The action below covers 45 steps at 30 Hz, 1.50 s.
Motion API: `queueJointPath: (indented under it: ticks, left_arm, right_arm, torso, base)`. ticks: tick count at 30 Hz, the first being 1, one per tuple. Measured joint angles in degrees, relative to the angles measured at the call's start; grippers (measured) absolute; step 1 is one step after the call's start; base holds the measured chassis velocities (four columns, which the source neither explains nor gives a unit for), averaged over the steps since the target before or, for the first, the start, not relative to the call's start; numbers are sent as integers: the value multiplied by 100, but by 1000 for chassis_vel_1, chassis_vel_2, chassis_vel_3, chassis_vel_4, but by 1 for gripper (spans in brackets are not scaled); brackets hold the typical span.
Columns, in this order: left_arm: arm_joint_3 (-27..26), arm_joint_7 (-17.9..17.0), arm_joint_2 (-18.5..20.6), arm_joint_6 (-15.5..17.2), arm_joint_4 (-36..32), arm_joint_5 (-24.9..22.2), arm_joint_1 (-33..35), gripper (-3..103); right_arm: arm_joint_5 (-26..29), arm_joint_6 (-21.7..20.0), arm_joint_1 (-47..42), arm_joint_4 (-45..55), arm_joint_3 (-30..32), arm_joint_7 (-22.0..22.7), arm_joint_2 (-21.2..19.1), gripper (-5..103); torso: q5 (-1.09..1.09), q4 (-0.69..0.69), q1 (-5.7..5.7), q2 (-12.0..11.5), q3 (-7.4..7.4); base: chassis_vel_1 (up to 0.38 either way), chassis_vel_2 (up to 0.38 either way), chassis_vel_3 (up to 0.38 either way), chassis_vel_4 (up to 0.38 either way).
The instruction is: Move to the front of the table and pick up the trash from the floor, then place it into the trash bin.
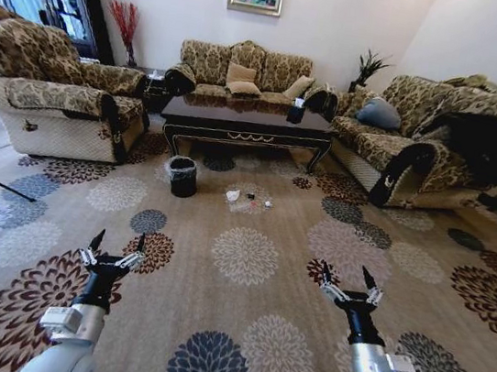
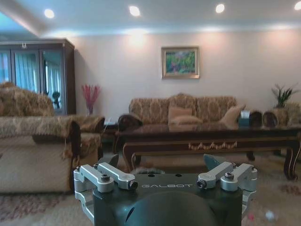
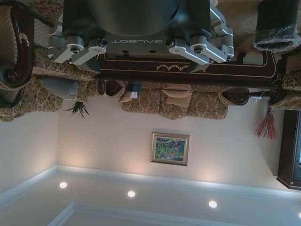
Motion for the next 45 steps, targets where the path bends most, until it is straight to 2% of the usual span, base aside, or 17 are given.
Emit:
queueJointPath:
  ticks: [7, 15, 23, 37, 45]
  left_arm:
    - [-38, 36, 10, -132, 148, -15, 59, 100]
    - [15, 59, -10, -135, -34, 7, 49, 100]
    - [157, 73, -105, -190, -109, 218, 121, 100]
    - [212, 73, -124, -217, 14, 257, 113, 100]
    - [178, 67, -125, -213, -205, 193, 179, 100]
  right_arm:
    - [152, -20, 41, -139, 18, 8, -34, 100]
    - [137, 23, 2, -212, 2, 10, -7, 100]
    - [130, 31, -3, -67, -26, 28, 15, 100]
    - [32, 72, 21, -102, -121, 25, 81, 100]
    - [-18, 91, 15, -116, -129, 16, 107, 100]
  torso:
    - [0, 1, -54, -161, -107]
    - [1, 0, -124, -338, -216]
    - [0, 1, -187, -534, -347]
    - [0, 0, -286, -847, -562]
    - [0, 0, -344, -1042, -698]
  base:
    - [0, 0, 0, 0]
    - [0, 0, 0, 0]
    - [0, 0, 0, 0]
    - [0, 0, 0, 0]
    - [0, 0, 0, 0]
